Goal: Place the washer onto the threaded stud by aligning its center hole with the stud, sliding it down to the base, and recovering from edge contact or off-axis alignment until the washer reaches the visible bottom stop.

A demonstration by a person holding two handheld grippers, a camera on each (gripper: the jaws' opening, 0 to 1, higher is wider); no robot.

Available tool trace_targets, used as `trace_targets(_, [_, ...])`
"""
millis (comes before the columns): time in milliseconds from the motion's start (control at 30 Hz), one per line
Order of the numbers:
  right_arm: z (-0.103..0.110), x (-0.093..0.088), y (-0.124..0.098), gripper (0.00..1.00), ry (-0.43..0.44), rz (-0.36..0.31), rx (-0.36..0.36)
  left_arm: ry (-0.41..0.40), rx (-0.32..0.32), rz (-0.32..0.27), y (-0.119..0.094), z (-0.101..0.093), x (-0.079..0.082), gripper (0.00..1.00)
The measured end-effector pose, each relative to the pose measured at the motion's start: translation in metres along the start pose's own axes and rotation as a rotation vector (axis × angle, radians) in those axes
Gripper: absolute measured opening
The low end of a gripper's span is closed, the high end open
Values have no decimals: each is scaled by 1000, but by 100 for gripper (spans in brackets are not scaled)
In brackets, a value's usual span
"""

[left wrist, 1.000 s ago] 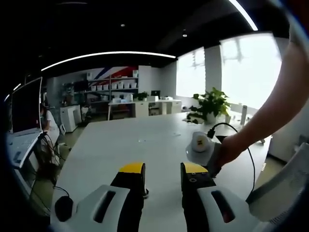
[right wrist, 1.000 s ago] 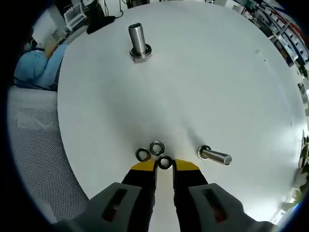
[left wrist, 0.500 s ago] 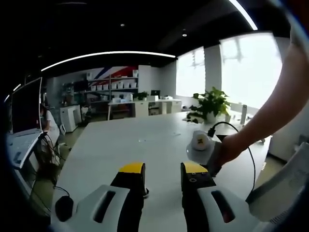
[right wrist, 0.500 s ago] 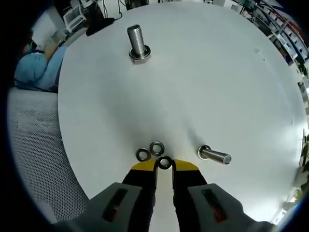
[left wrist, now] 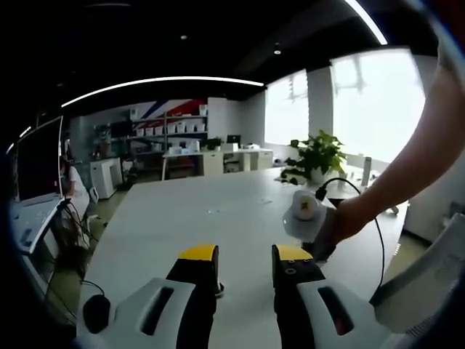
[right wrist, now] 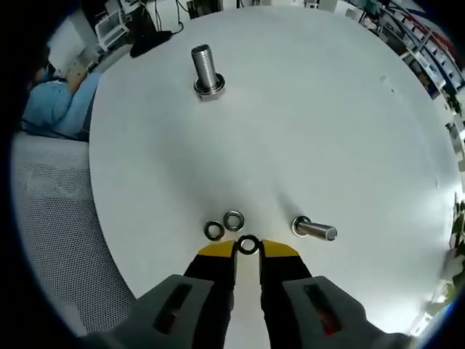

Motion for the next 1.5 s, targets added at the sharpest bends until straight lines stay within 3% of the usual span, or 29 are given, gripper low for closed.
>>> trace_targets(767, [-14,-19,-26,13,51,6,-20,3,-3,-1,0,-1,1,28])
trace_targets(1500, [-24,-11,-49,13,74,-31,-52,-1,-5,-3,-1,0,1,28])
Point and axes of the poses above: the point that each gripper's makers call its tool centre point, and the gripper's own axes: y roughly forward along the fingers, z roughly to its left, x roughly out of its top, the point moved 6 cm from there along -y, roughly backward along the fingers, and after that the axes turned 3 degrees about z, right-handed, at the moved point
